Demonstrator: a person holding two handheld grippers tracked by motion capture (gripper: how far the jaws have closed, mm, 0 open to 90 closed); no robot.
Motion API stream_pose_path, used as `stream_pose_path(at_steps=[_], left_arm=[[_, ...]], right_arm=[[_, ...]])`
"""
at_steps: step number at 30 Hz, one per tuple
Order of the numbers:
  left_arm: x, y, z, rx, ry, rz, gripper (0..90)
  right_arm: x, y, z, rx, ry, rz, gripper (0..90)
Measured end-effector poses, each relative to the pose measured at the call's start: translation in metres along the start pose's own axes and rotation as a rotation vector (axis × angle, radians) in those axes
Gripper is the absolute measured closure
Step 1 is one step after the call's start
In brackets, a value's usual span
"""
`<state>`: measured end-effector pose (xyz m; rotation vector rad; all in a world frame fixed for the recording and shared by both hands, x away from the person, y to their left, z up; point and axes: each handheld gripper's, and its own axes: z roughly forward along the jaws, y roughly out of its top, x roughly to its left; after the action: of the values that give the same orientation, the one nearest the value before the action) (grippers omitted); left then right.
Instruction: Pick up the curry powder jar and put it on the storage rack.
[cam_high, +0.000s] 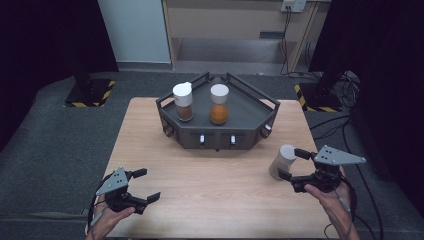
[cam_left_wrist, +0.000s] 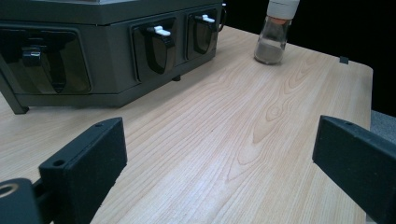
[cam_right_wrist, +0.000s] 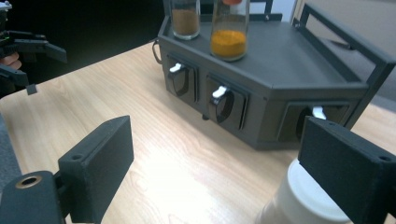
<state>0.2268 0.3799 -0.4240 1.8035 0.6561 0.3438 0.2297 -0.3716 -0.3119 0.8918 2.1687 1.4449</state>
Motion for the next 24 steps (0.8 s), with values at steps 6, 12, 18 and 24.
stream_pose_path(at_steps=[6, 12, 18, 24], left_arm=[[0.0, 0.0, 0.0, -0.002, 0.001, 0.0, 1.6], [0.0, 0.0, -0.001, -0.003, 0.003, 0.002, 1.7], [0.0, 0.0, -0.001, -0.003, 0.004, 0.002, 1.8], [0.0, 0.0, -0.001, -0.004, 0.003, 0.004, 1.9]], right_arm=[[-0.001, -0.015, -0.003, 0.007, -0.003, 0.021, 10.9], [0.001, -0.028, -0.005, 0.011, -0.022, 0.035, 11.0], [0.001, -0.04, -0.006, 0.024, -0.023, 0.058, 11.2], [0.001, -0.053, -0.005, 0.05, -0.034, 0.081, 11.1]])
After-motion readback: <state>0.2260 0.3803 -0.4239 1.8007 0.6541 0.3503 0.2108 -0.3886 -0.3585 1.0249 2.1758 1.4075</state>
